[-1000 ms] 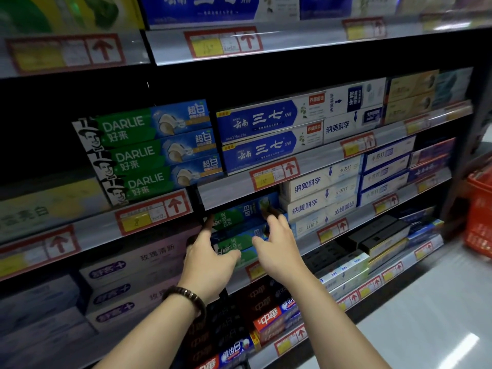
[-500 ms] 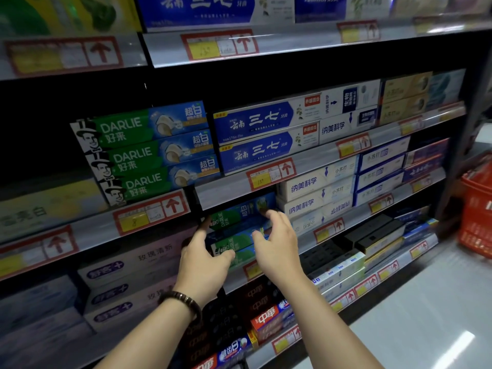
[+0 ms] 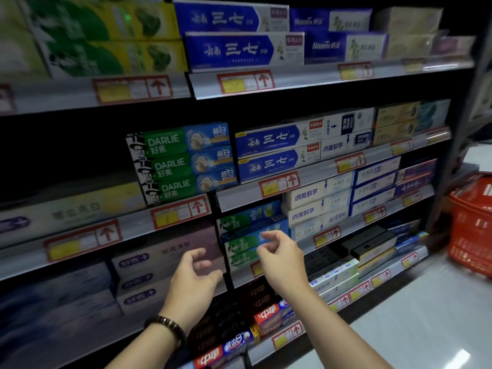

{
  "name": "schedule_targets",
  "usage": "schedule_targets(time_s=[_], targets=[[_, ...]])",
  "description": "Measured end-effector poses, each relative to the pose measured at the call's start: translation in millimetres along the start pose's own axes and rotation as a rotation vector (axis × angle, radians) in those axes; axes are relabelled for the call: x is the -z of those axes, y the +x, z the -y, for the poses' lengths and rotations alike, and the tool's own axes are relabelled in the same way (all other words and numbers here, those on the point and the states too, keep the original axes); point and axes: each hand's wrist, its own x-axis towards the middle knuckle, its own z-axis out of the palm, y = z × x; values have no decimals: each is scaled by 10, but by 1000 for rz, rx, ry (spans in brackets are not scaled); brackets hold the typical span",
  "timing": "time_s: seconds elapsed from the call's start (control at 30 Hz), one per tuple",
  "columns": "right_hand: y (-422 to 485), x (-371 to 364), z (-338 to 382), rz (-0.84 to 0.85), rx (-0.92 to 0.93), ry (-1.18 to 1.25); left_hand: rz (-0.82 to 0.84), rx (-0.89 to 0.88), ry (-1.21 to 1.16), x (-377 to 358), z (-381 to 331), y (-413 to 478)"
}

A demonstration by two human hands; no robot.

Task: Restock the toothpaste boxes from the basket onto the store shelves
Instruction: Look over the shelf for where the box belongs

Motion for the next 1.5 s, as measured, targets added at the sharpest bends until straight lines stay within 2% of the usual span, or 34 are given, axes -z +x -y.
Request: schedule_targets(time_s=[0.43,0.53,0.67,0.97,1.3,1.5], targets=[[-1000,108,290,198,-67,-152,153,179,39,801,309,-923],[-1268,75,304,261,-114,-171,141,246,21,990,454,-1187],[-1615,-6,286,339,-163,-127,92,266,-29,1211,711,-1456],[-2155,-322,179,367,-207,-2,38,328,-169,1560,1226,-1814],[-2258,-433,117,375,-273,159,25,327,-216,1789,1421,-1776],[-2261,-560,80,406,-284,178,11,259,-202,1734,1502,-1830]])
